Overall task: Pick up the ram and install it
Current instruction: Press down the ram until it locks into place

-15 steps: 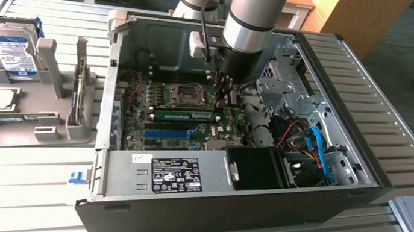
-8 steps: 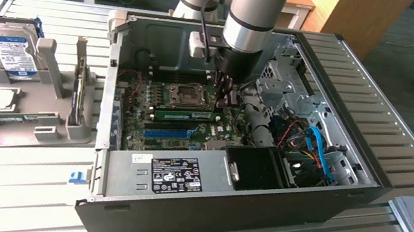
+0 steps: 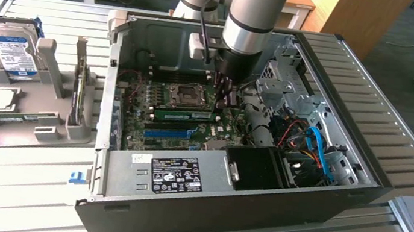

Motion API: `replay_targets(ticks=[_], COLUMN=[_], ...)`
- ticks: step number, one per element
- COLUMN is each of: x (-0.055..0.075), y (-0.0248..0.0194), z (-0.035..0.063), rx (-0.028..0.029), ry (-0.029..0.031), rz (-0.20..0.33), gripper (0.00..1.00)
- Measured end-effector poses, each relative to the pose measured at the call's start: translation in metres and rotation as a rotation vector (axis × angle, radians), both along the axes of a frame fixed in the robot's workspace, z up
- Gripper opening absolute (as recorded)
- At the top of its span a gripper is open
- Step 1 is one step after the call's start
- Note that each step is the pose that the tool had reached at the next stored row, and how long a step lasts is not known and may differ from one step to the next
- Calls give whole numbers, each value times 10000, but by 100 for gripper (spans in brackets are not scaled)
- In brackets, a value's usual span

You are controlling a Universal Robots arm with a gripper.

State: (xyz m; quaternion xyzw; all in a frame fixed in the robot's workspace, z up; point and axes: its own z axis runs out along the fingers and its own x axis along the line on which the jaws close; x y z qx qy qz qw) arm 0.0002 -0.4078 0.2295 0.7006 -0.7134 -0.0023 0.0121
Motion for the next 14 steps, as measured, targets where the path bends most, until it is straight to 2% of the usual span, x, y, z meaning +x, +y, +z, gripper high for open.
replay_targets(ticks=[14], x=[0], y=[0], z=[-18], rx=[-1], ry=[0], rz=[0], gripper=[10])
